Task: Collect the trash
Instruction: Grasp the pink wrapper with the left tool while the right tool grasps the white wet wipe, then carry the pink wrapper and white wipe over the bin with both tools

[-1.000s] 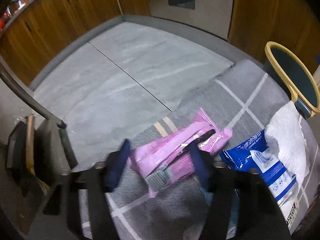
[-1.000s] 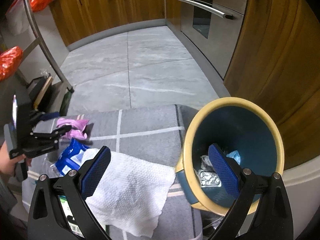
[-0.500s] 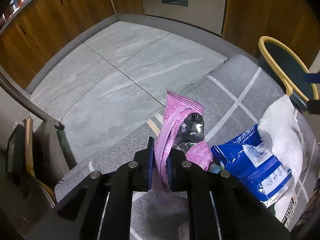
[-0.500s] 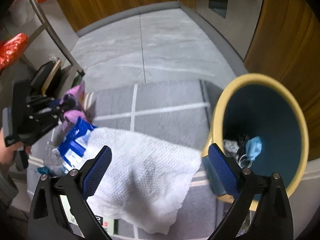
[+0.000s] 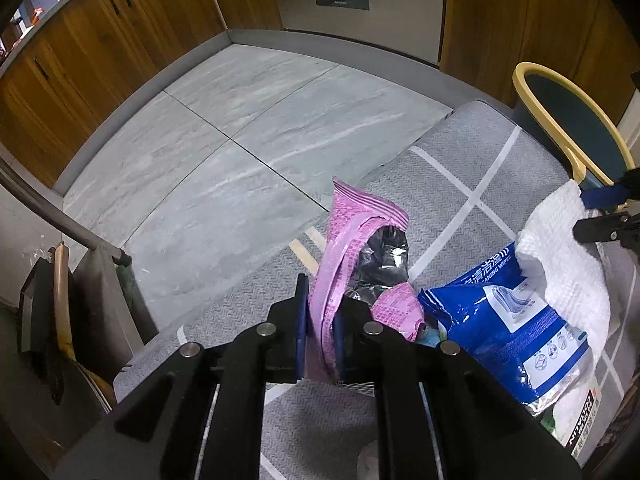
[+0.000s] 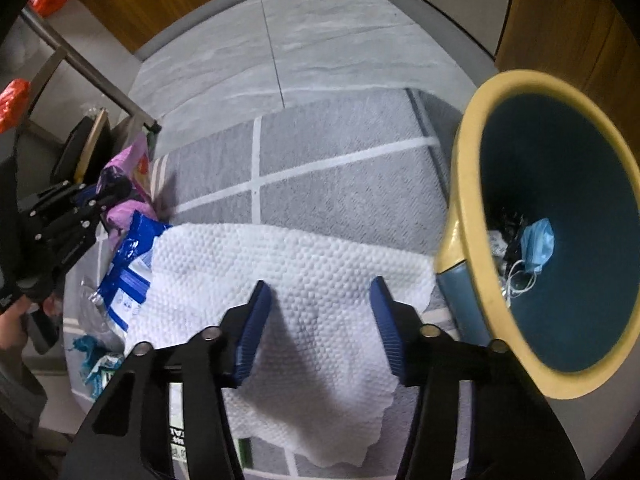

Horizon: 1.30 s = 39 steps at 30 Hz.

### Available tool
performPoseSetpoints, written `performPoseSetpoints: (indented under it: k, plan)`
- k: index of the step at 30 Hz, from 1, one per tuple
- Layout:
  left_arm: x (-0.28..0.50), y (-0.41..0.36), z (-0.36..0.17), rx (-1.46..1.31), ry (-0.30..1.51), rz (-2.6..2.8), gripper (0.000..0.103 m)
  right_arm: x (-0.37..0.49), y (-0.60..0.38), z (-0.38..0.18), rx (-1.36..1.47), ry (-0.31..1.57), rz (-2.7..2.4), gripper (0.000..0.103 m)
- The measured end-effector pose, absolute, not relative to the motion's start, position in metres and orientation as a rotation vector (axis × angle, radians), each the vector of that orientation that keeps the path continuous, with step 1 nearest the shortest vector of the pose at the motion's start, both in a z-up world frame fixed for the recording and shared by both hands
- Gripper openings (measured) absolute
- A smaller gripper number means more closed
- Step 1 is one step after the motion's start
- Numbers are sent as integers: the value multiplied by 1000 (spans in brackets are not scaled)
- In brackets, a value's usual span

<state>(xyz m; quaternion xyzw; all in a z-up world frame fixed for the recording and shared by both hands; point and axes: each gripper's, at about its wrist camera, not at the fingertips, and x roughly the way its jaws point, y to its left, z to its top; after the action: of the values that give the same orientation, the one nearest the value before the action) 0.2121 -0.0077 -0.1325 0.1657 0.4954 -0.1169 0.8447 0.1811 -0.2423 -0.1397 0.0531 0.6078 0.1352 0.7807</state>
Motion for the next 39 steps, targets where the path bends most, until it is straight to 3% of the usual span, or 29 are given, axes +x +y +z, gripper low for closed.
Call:
performPoseSetpoints:
  k: [11,39]
  plan:
    - [214,-6,-132,356,1045,-250,11,180,-228,-135,37,1305,321,6]
    - [140,-32,-25,171,859,-236,11,144,-258,4,25,868,253,4]
